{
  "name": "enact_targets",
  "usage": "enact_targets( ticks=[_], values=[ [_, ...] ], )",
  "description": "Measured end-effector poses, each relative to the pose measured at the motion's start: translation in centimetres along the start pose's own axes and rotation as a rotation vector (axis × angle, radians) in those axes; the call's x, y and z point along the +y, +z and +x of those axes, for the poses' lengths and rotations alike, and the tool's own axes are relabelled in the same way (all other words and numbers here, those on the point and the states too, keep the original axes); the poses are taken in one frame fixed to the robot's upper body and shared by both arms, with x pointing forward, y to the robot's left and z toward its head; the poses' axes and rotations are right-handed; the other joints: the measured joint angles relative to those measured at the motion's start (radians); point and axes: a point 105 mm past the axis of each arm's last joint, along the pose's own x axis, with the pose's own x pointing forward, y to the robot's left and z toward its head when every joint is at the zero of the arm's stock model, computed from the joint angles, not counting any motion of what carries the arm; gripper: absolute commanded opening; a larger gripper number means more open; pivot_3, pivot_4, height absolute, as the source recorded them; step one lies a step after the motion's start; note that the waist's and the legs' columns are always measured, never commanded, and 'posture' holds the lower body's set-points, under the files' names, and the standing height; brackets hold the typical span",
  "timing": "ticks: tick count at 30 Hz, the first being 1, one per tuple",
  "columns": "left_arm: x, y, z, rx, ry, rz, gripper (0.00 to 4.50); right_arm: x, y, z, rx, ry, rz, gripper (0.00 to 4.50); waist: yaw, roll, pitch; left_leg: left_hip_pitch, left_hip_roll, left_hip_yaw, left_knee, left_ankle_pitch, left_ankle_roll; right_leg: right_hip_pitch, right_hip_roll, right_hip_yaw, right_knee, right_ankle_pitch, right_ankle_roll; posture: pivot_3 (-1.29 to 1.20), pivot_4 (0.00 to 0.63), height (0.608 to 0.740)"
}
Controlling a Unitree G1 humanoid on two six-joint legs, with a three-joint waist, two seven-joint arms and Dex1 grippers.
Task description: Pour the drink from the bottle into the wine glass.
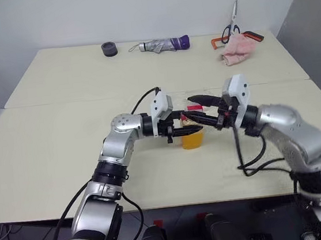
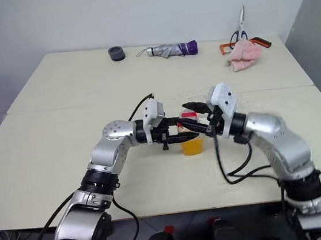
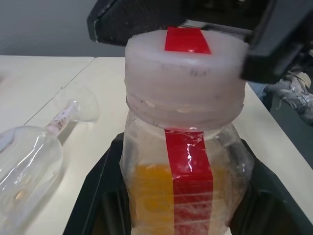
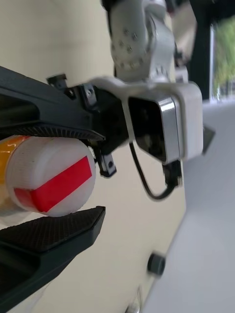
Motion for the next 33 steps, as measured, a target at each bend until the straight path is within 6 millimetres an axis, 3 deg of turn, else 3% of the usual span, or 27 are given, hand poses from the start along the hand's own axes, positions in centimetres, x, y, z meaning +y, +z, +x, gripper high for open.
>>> enact_targets(
  ticks=[7,10,14,19,22,29,33],
  values=[
    [-0.3,0.1,0.2,0.007,-0.017,0.011,1.92,-0.3,0.1,-0.4,0.015,0.123,0.012,1.81,0.001,0.000,0.000,-0.001,0.000,0.000,0.000,0.000,0.000,0.000,-0.001,0.000,0.000,0.000,0.000,0.00,0.150,0.740],
    [-0.3,0.3,0.2,0.006,-0.016,0.017,1.92,-0.1,0.1,-0.6,0.021,0.107,0.015,2.79,0.002,0.000,0.000,0.000,-0.001,0.000,0.000,0.000,0.000,0.000,-0.002,0.000,0.001,0.000,0.000,0.00,0.150,0.740],
    [0.3,0.8,-0.7,0.004,0.025,0.037,1.92,0.3,-1.4,-1.4,0.037,0.046,0.104,4.23,0.002,0.001,0.001,-0.001,-0.001,0.000,0.000,0.000,0.000,0.000,-0.003,0.000,0.001,0.000,0.000,0.00,0.150,0.740],
    [0.4,0.8,-0.7,-0.001,0.034,0.037,1.92,1.0,1.2,-3.0,-0.035,-0.042,0.078,4.23,0.004,0.001,0.001,-0.001,-0.002,-0.001,0.000,0.000,0.000,0.000,-0.003,0.000,0.001,0.000,0.000,0.00,0.150,0.740],
    [0.5,0.8,-0.7,-0.001,0.039,0.037,1.92,1.7,1.5,-3.5,-0.052,-0.142,0.091,4.23,0.003,0.001,0.001,-0.001,-0.002,-0.001,0.000,0.000,0.000,0.000,-0.003,0.000,0.001,0.000,0.000,0.00,0.150,0.740],
    [0.7,0.6,-0.2,-0.016,0.050,0.021,1.92,2.0,1.3,-0.7,-0.126,-0.487,0.154,4.23,0.000,0.001,0.001,0.000,-0.002,-0.001,0.001,0.000,0.000,0.000,-0.003,0.000,0.003,0.000,0.000,0.00,0.150,0.740],
    [1.1,0.7,0.2,-0.021,0.046,0.020,1.92,2.1,0.4,0.2,-0.086,-0.560,0.157,4.23,0.001,0.001,0.001,-0.001,-0.004,-0.001,0.001,0.000,0.000,0.000,-0.004,0.000,0.002,0.000,0.000,0.00,0.150,0.740]
  ],
)
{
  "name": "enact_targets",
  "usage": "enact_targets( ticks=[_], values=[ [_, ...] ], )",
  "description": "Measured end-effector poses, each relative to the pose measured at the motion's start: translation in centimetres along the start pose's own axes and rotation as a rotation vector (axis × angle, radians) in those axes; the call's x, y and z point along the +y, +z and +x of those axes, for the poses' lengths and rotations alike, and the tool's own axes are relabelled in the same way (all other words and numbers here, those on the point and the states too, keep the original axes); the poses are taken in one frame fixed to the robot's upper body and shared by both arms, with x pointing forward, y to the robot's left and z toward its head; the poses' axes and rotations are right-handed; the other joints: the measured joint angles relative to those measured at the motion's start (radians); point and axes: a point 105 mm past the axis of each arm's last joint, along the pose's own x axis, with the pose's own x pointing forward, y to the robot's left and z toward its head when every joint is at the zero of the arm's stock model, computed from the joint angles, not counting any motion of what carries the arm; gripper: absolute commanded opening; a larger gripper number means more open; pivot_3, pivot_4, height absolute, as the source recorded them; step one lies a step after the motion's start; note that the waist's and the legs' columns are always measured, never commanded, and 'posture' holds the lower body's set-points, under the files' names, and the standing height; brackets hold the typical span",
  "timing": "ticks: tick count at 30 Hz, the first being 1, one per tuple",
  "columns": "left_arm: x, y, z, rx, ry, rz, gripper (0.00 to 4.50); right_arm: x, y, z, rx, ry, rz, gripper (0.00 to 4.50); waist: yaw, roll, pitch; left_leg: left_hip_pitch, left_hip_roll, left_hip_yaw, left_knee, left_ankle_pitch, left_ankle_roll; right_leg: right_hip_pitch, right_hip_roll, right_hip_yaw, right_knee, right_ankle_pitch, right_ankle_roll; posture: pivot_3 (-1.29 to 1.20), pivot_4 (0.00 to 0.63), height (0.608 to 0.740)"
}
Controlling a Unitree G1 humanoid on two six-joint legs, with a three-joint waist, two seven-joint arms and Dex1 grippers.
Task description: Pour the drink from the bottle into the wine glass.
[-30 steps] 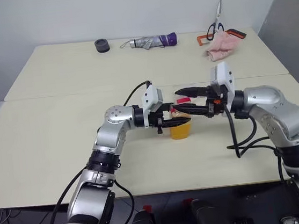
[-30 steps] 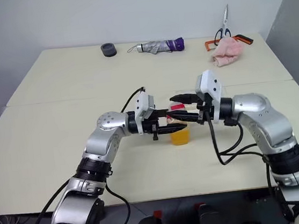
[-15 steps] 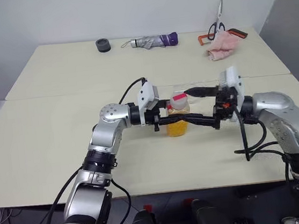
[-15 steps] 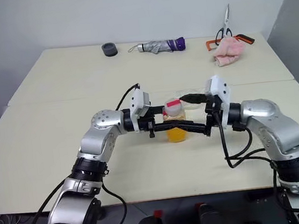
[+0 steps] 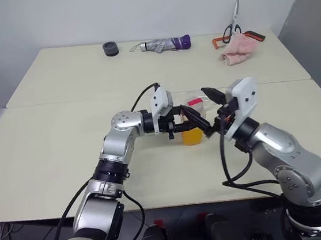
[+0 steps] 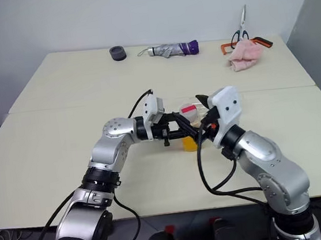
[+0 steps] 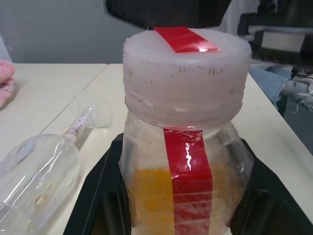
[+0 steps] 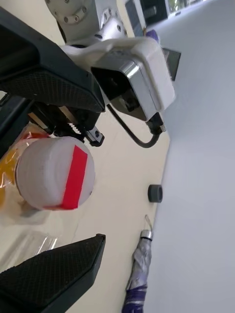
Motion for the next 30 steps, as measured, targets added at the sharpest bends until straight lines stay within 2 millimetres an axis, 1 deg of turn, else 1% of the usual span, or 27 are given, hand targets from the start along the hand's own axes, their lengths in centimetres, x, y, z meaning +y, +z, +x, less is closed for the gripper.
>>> enact_targets(
  ticks=[5,10,20,23,27,28,30],
  values=[
    [0.16,0.49,0.42,-0.011,-0.018,0.019,1.92,0.22,-0.63,0.22,0.026,-0.032,-0.026,4.23,0.000,0.000,0.000,0.000,-0.001,0.000,0.000,0.000,0.000,0.000,0.000,0.000,-0.001,0.000,0.000,0.00,0.150,0.740],
    [0.16,0.16,0.59,-0.012,-0.021,0.008,1.92,-0.09,-0.56,0.30,0.018,-0.069,-0.030,4.23,0.000,0.000,0.000,0.000,-0.001,-0.001,0.000,0.000,0.000,0.000,0.000,0.000,-0.001,0.000,0.000,0.00,0.150,0.740],
    [0.19,0.14,0.52,-0.008,-0.021,0.017,1.92,0.23,-0.35,0.56,-0.003,-0.063,-0.005,4.23,-0.001,0.000,0.000,0.000,-0.001,-0.001,0.000,0.000,0.000,0.000,0.000,0.000,-0.001,0.000,0.000,0.00,0.150,0.740],
    [0.19,0.13,0.50,-0.007,-0.021,0.018,1.92,0.25,-0.34,0.60,-0.003,-0.060,-0.005,3.63,-0.001,0.000,0.000,0.000,-0.001,-0.001,0.000,0.000,0.000,0.000,0.000,0.000,-0.001,0.000,0.000,0.00,0.150,0.740],
    [0.23,0.09,0.37,-0.001,-0.020,0.022,1.92,0.00,-0.48,0.61,0.003,-0.068,-0.007,2.18,-0.001,0.000,0.000,0.000,-0.001,-0.001,0.000,0.000,0.000,0.000,0.000,0.000,-0.001,0.000,0.000,0.00,0.150,0.740],
    [0.24,0.03,0.33,0.004,-0.020,0.024,1.92,0.02,-0.51,0.64,0.004,-0.066,-0.010,1.93,-0.001,0.000,0.000,0.000,-0.001,-0.001,0.000,0.000,0.000,0.000,0.000,0.000,-0.001,0.000,0.000,0.00,0.150,0.740],
    [0.25,-0.03,0.31,0.009,-0.020,0.025,1.92,0.00,-0.59,0.64,0.008,-0.062,-0.014,1.90,-0.001,0.000,0.000,0.000,-0.001,-0.001,0.000,0.000,0.000,0.000,0.000,0.000,-0.001,0.000,0.000,0.00,0.150,0.740]
  ],
)
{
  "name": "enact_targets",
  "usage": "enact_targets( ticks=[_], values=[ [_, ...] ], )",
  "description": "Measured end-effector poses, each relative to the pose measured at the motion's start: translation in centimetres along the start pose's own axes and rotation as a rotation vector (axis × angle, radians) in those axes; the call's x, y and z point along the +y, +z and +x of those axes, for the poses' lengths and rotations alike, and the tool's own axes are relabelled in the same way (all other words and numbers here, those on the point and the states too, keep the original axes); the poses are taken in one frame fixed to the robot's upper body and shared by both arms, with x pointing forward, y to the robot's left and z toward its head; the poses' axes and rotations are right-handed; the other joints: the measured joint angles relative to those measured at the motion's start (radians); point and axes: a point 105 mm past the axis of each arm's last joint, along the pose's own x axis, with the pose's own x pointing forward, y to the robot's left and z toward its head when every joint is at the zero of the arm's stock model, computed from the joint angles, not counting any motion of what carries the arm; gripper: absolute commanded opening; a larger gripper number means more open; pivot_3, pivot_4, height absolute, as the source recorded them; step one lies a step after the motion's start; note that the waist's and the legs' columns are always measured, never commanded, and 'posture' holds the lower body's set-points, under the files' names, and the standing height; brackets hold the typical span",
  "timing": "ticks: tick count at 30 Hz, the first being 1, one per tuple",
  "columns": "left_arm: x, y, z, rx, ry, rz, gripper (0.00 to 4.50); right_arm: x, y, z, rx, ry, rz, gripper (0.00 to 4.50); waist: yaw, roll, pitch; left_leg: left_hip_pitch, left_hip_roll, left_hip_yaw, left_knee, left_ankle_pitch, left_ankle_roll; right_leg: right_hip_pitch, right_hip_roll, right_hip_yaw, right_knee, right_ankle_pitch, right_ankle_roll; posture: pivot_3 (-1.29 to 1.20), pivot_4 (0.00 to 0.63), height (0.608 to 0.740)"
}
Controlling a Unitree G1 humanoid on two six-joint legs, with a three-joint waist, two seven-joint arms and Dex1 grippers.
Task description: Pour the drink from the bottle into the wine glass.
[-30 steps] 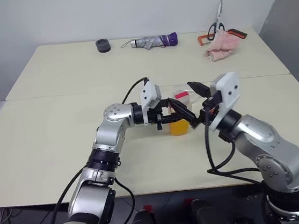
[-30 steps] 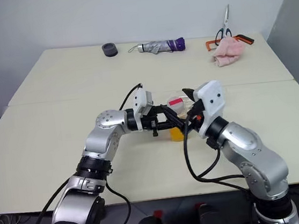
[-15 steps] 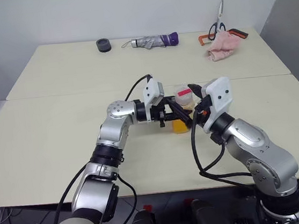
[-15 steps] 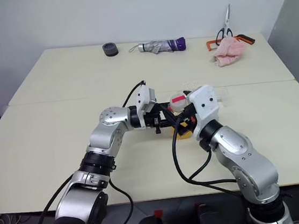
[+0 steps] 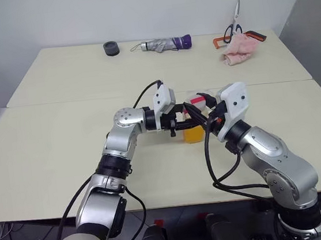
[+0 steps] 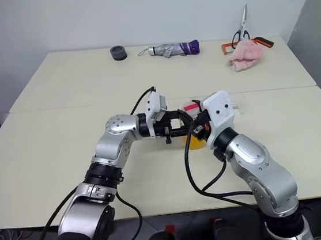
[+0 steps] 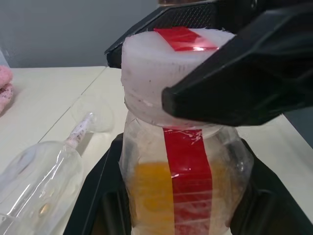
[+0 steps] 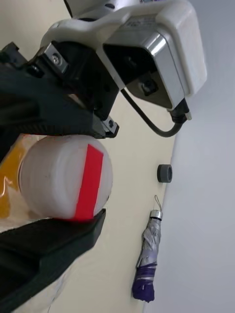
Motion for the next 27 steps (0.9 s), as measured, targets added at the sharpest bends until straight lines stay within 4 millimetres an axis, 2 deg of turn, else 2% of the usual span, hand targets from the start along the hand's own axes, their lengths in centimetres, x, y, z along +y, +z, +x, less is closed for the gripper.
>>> enact_targets(
  ticks=[4,8,13,16,19,24,27],
  values=[
    [0.0,0.0,0.0,0.001,-0.003,0.000,1.92,0.0,0.0,0.0,-0.003,0.009,-0.008,1.90,0.000,0.000,0.000,0.000,0.000,0.000,0.000,0.000,0.000,0.000,0.000,0.000,0.000,0.000,0.000,0.00,0.150,0.740],
    [-0.2,0.0,0.0,0.002,-0.022,0.003,1.92,-0.2,-0.1,-0.3,-0.003,0.109,-0.046,1.90,0.000,0.000,0.000,0.000,-0.001,0.000,0.000,0.000,0.000,0.000,0.000,0.000,0.000,0.000,0.000,0.00,0.150,0.740],
    [-0.8,-0.1,0.2,0.007,-0.072,0.016,1.91,-2.1,0.2,-0.5,0.080,0.499,-0.140,1.90,0.000,0.001,0.000,0.001,-0.002,0.000,0.000,0.000,0.001,0.002,-0.001,0.000,-0.001,0.000,0.001,0.00,0.150,0.740],
    [-0.9,0.1,0.5,0.009,-0.080,0.022,1.90,-3.1,0.7,0.0,0.124,0.655,-0.173,1.90,-0.003,0.001,0.001,0.002,-0.002,-0.001,0.000,0.000,0.001,0.002,0.000,0.000,0.000,0.000,0.000,0.00,0.150,0.740],
    [-0.7,0.4,0.5,0.012,-0.079,0.031,1.90,-3.4,0.9,0.3,0.131,0.720,-0.168,1.90,-0.002,0.001,0.001,0.001,-0.002,-0.001,0.000,0.000,0.001,0.002,-0.001,0.000,0.000,0.000,0.000,0.00,0.150,0.740],
    [-0.5,0.1,-0.1,0.030,-0.061,0.020,1.89,-4.0,0.5,0.5,0.129,0.674,-0.151,3.56,0.001,0.001,0.001,0.000,-0.004,-0.001,0.000,0.000,0.001,0.001,-0.003,0.000,-0.001,0.000,0.000,0.00,0.150,0.740],
    [-0.4,-0.1,-0.5,0.036,-0.043,0.017,1.89,-4.6,0.2,-0.3,0.100,0.577,-0.135,4.49,0.003,0.001,0.001,0.000,-0.004,-0.002,0.000,0.000,0.001,0.001,-0.003,-0.001,-0.001,0.000,0.000,0.00,0.150,0.740]
  ],
)
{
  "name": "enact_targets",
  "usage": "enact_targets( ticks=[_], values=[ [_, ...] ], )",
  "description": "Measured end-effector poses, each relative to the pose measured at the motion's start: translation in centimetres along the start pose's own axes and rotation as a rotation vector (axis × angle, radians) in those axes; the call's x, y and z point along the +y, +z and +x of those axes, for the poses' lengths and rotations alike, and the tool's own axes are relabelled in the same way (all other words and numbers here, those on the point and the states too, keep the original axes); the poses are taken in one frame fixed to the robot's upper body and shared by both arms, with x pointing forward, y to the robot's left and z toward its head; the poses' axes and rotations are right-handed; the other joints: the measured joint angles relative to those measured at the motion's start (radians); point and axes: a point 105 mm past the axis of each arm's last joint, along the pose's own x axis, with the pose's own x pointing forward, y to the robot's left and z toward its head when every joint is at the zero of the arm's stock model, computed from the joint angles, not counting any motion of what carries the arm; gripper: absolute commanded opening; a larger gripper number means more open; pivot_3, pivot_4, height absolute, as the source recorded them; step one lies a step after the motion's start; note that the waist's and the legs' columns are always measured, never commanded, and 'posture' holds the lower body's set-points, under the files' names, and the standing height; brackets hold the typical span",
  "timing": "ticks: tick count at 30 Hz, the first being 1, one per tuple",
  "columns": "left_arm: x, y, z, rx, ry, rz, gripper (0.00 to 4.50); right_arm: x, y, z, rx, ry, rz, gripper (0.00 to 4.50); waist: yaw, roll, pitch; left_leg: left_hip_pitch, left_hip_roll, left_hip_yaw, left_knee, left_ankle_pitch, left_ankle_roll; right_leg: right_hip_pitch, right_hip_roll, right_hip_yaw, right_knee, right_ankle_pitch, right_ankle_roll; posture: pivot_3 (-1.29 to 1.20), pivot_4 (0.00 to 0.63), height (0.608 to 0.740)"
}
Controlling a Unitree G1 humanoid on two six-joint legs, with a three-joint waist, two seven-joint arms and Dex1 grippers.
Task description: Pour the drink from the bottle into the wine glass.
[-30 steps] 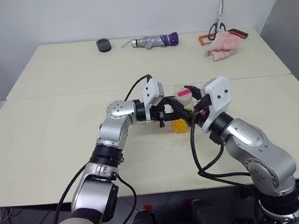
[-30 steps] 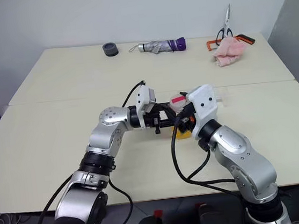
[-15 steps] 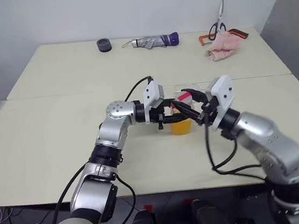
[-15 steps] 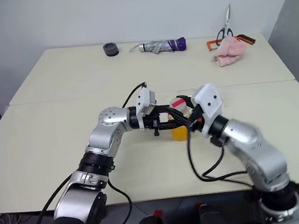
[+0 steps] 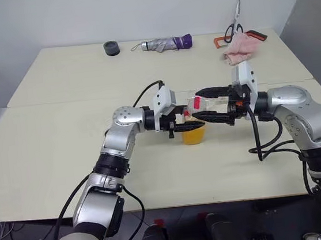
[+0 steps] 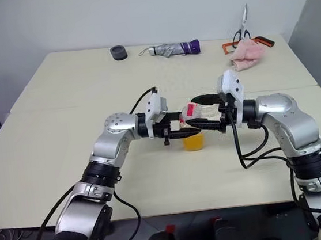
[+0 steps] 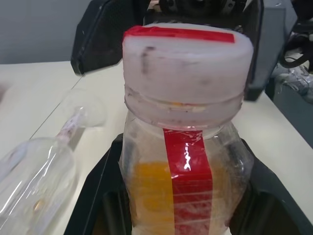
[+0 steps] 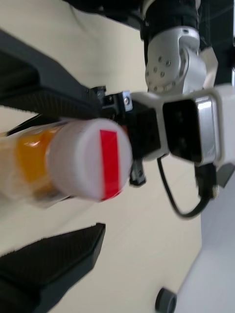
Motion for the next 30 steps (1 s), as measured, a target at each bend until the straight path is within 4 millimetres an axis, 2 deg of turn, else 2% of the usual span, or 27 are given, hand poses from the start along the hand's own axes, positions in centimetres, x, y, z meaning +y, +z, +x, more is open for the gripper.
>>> enact_targets(
  ticks=[2,4,9,13,17,30],
  values=[
    [-0.1,-0.1,-0.1,0.000,0.002,-0.001,1.89,0.6,0.3,-0.7,-0.018,-0.057,0.003,4.50,0.002,0.000,0.000,0.000,0.000,0.000,0.000,0.000,0.000,0.000,0.000,0.000,0.000,0.000,0.000,0.00,0.150,0.740],
    [-0.1,-0.1,-0.1,-0.002,0.002,-0.001,1.89,2.3,0.9,-1.1,-0.037,-0.070,-0.001,4.50,0.002,0.000,0.000,0.000,0.000,-0.001,0.000,0.000,0.000,0.000,0.000,-0.001,0.000,0.000,0.000,0.00,0.150,0.740],
    [-0.2,-0.1,-0.1,-0.003,0.003,-0.002,1.89,4.8,1.2,0.0,-0.071,-0.146,-0.005,4.50,-0.004,0.000,0.000,0.001,0.000,-0.001,0.000,0.000,0.000,0.000,0.001,0.000,0.002,0.000,0.000,0.00,0.150,0.740],
    [-0.2,-0.1,0.0,-0.009,-0.002,-0.002,1.89,4.2,1.3,1.0,-0.086,-0.285,-0.030,4.50,-0.005,0.000,0.000,0.001,0.000,-0.001,0.001,0.000,0.000,0.000,0.002,0.000,0.002,0.000,0.000,0.00,0.150,0.740],
    [-0.2,-0.1,0.1,-0.010,-0.004,-0.004,1.89,2.9,1.5,1.1,-0.080,-0.375,-0.078,4.50,-0.002,0.000,0.000,0.001,0.000,-0.001,0.001,0.000,0.000,0.000,0.001,0.000,0.001,0.000,0.000,0.00,0.150,0.740],
    [0.0,-0.1,0.3,-0.016,-0.003,-0.002,1.89,2.4,0.8,0.8,-0.049,-0.404,-0.095,4.50,-0.002,0.000,0.000,0.001,0.000,-0.001,0.001,0.000,0.000,0.000,0.001,0.000,0.001,0.000,0.000,0.00,0.150,0.740]
  ],
)
